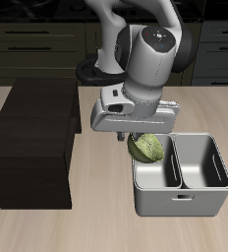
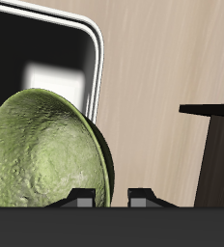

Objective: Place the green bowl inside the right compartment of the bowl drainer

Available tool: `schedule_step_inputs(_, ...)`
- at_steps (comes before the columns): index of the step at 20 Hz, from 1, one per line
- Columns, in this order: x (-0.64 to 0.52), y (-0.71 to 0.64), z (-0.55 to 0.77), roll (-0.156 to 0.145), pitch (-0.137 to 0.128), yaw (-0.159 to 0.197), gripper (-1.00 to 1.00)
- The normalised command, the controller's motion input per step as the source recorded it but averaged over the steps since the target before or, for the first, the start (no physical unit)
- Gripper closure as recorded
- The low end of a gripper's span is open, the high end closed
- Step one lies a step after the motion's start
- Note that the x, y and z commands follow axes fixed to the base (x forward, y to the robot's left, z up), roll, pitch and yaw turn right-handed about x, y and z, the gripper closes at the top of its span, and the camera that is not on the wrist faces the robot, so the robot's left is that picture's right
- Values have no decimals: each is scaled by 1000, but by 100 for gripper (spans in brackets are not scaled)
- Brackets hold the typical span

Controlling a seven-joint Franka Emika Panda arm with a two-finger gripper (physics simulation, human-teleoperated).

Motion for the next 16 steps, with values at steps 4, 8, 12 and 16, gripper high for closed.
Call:
schedule_step_inputs(4, -20, -7, -22, 17, 0, 9, -100)
schedule_step_inputs(8, -125, 81, 74, 45, -25, 26, -100)
schedule_step_inputs(12, -202, 168, 127, 63, -30, 11, -100)
schedule_step_inputs(16, -103, 93, 111, 38, -14, 4, -100)
